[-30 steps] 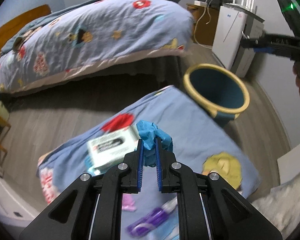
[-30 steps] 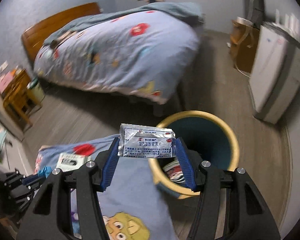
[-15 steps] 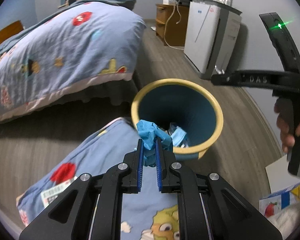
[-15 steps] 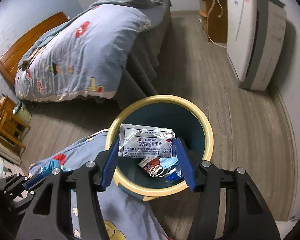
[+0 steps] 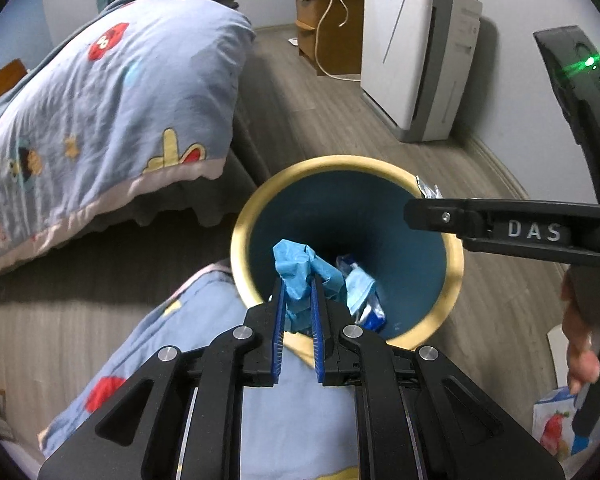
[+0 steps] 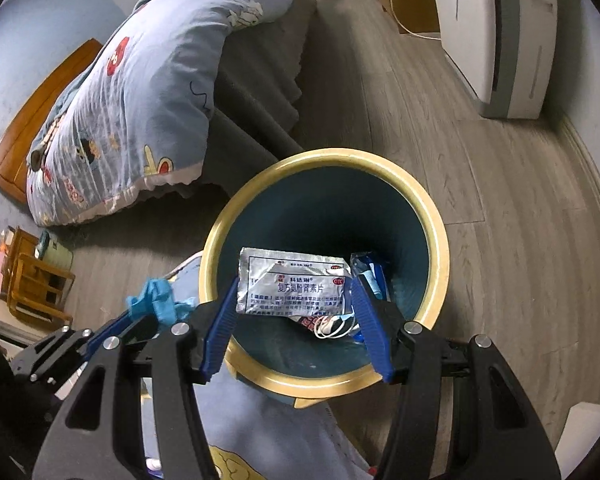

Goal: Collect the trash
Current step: 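Carry glove and sachet over the bin and open both tools to drop them, then grasp the teal blister pack with the left tool while the right tool grasps the white medicine box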

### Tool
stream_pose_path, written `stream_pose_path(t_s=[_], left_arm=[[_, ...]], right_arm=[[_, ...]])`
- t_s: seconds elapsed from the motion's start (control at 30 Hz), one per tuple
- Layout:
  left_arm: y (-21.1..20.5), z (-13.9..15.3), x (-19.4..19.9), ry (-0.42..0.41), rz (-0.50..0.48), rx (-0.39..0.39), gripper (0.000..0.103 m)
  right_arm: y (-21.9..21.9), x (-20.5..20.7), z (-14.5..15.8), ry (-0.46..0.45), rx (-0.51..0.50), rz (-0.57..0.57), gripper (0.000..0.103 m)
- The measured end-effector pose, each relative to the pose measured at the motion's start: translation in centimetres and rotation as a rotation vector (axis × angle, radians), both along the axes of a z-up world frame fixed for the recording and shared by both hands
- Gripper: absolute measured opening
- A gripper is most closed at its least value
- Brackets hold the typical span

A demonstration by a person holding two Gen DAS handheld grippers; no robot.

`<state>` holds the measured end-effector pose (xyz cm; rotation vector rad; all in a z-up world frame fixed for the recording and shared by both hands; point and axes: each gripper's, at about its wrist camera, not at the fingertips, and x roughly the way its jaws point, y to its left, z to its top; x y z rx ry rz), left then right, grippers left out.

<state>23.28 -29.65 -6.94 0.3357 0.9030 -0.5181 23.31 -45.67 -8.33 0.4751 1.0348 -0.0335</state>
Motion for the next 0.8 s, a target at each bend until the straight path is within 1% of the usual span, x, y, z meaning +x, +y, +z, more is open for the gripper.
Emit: stream_pose_path(t_s=[0.17, 0.23, 0.27, 0.3, 0.33, 0.37, 0.4, 0.43, 0.5, 0.53, 0.57, 0.6, 0.63, 0.67, 0.7, 0.8], left_arm=[[-0.6, -0.8, 0.7, 0.000, -0.004, 0.011, 0.012], [-0.5, -0.9, 1.0, -0.004, 0.002, 0.008, 0.012], [-0.4, -0.8, 1.1, -0.005, 0.002, -0.001, 0.014], [-0.3, -0.9, 1.2, -0.003, 0.003, -0.010, 0.021], [-0.3, -0.9, 1.2, 0.001, 0.005, -0.015, 0.031], [-0.3, -1.0, 1.2, 0.001, 0.005, -0.017, 0.036], [-0.2, -1.0, 1.2, -0.006, 0.005, -0.014, 0.047], [-0.2, -1.0, 1.2, -0.011, 0.006, -0.010, 0.051], [-0.1, -1.2, 1.1, -0.008, 0.006, -0.008, 0.052], [0.1, -1.3, 1.1, -0.004, 0.012, -0.007, 0.055], [0.2, -1.4, 1.1, -0.003, 0.018, -0.009, 0.059], [0.4, -1.4, 1.0, -0.003, 0.025, -0.015, 0.066], [0.6, -1.3, 0.9, -0.007, 0.031, -0.020, 0.074], [0.8, -1.2, 0.7, -0.013, 0.037, -0.024, 0.078], [1.1, -1.1, 0.5, -0.017, 0.045, -0.032, 0.084], [2.4, -0.7, 0.0, -0.029, 0.079, -0.052, 0.092]], right_arm=[[-0.3, 0.1, -0.3, -0.013, 0.033, -0.023, 0.057], [-0.5, 0.1, -0.3, -0.022, 0.044, -0.039, 0.059], [-0.6, 0.1, -0.2, -0.026, 0.044, -0.049, 0.071], [-0.7, 0.1, -0.1, -0.038, 0.050, -0.059, 0.077], [-0.8, 0.0, -0.1, -0.042, 0.058, -0.061, 0.078], [-0.9, 0.1, 0.0, -0.045, 0.065, -0.065, 0.079], [-1.0, 0.1, 0.0, -0.046, 0.066, -0.070, 0.082], [-1.1, 0.1, 0.0, -0.046, 0.064, -0.076, 0.084], [-1.1, 0.1, -0.1, -0.042, 0.065, -0.081, 0.086], [-1.1, 0.2, -0.1, -0.040, 0.065, -0.082, 0.087], [-1.1, 0.2, -0.1, -0.040, 0.063, -0.081, 0.091], [-1.1, 0.2, 0.0, -0.042, 0.063, -0.082, 0.094], [-1.1, 0.2, 0.0, -0.044, 0.063, -0.082, 0.095], [-1.1, 0.2, 0.1, -0.044, 0.062, -0.082, 0.097], [-1.0, 0.3, 0.3, -0.046, 0.057, -0.083, 0.097], [-0.8, 0.3, 0.6, -0.045, 0.031, -0.085, 0.097]])
